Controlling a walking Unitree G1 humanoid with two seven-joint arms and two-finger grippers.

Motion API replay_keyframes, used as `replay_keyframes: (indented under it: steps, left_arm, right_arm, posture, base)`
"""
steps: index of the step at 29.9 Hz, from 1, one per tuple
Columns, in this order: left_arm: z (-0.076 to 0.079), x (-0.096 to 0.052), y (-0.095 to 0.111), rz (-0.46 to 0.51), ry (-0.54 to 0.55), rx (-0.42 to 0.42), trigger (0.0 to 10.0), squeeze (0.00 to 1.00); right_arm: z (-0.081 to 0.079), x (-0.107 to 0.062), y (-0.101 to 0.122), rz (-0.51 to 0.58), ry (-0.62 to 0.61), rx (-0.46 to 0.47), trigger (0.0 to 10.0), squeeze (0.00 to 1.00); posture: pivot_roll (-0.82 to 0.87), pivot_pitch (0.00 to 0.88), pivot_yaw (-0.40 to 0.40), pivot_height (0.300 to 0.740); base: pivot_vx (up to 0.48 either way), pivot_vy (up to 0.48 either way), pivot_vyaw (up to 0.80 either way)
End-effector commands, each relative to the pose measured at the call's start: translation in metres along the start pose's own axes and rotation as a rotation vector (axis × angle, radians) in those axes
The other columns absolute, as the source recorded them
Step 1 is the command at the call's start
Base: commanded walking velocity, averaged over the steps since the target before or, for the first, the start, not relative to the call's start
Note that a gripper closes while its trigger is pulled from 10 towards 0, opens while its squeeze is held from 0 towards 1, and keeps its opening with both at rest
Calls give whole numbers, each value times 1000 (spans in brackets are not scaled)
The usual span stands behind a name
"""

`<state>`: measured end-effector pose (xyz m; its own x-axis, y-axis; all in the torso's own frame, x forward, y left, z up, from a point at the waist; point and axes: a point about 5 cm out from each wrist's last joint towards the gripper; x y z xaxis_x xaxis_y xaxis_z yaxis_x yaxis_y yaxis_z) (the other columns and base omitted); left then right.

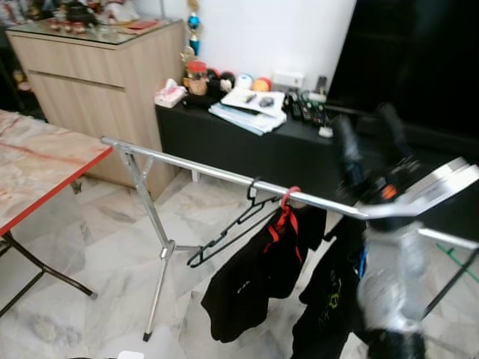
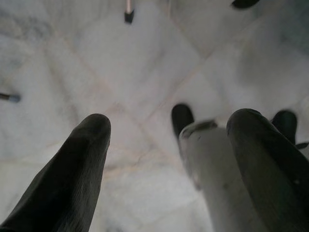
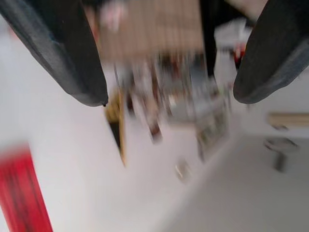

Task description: Hang hanger

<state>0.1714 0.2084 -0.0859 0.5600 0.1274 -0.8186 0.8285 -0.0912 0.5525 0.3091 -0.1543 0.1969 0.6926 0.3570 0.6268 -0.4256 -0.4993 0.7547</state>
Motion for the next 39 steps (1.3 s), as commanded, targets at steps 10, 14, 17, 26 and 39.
replay_keyframes:
  steps: [10,14,17,26,39]
  left_arm:
    - [-3,-1,-7,-29,10,15,10000,0]
    - [-3,-1,-7,-31,11,18,10000,0]
    - [-3,-1,-7,-33,11,21,10000,0]
    - [-3,-1,-8,-28,10,22,10000,0]
    - [-2,0,-2,-13,9,17,10000,0]
  right_arm:
    - [17,-34,20,-109,-341,-197,10000,0]
    - [26,-45,27,-136,-468,-380,10000,0]
    - [34,-56,34,-170,-596,-489,10000,0]
    - [46,-97,7,-433,-825,-473,10000,0]
    - [59,-133,-55,-782,-990,-85,10000,0]
  posture:
    - [-18,38,-18,740]
    - [-19,39,-16,740]
    - [-19,38,-16,740]
    - [-16,38,-18,740]
    - [-21,37,-19,740]
  base:
    - [0,0,0]
    - [0,0,0]
    - [0,0,0]
    - [0,0,0]
    - [0,0,0]
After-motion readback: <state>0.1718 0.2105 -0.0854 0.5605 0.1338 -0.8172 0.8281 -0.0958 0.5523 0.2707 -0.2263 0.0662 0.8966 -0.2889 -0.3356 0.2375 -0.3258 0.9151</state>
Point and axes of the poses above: a point about 5 cm out from each wrist's last joint towards the gripper, its own x axis pointing out of the wrist towards the gripper, its own y axis along the axis of the wrist's last joint, z = x × y, and after that the axes turned 1 degree about x, right-handed
